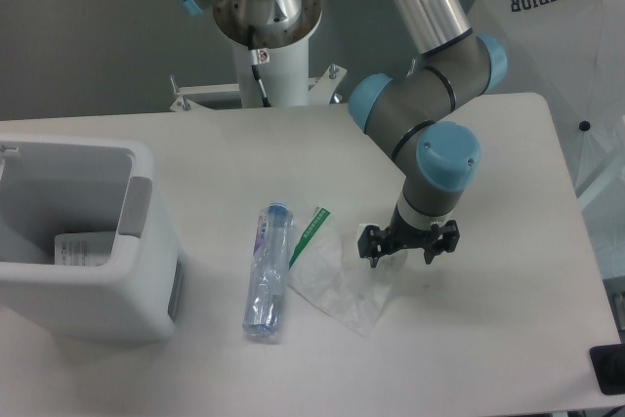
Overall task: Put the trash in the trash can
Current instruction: 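Lower the gripper and close it on the plastic bag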
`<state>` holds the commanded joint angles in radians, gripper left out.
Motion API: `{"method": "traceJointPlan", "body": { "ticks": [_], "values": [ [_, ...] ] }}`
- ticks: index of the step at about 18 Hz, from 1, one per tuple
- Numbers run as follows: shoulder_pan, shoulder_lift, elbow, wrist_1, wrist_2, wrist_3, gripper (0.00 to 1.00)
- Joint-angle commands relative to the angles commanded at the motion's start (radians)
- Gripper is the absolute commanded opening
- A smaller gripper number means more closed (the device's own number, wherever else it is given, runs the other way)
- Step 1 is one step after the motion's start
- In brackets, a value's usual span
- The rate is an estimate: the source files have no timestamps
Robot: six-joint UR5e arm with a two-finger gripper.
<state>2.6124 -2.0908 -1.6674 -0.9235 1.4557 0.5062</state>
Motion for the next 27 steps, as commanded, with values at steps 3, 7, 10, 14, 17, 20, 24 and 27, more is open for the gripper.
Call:
{"method": "traceJointPlan", "body": {
  "ticks": [3, 7, 10, 14, 17, 20, 24, 27],
  "values": [
    [0.000, 0.002, -0.005, 0.000, 0.000, 0.002, 0.66],
    [0.000, 0.003, -0.008, -0.002, -0.003, 0.003, 0.60],
    [-0.006, 0.005, -0.011, -0.002, -0.005, 0.003, 0.48],
    [-0.011, 0.017, -0.018, -0.005, -0.005, 0.002, 0.27],
    [-0.011, 0.043, -0.034, -0.009, -0.006, 0.005, 0.13],
    [-0.012, 0.057, -0.040, -0.014, -0.008, 0.005, 0.02],
    [-0.005, 0.086, -0.040, -0.017, -0.020, 0.002, 0.00],
    [0.006, 0.149, -0.032, -0.015, -0.046, 0.002, 0.00]
  ]
}}
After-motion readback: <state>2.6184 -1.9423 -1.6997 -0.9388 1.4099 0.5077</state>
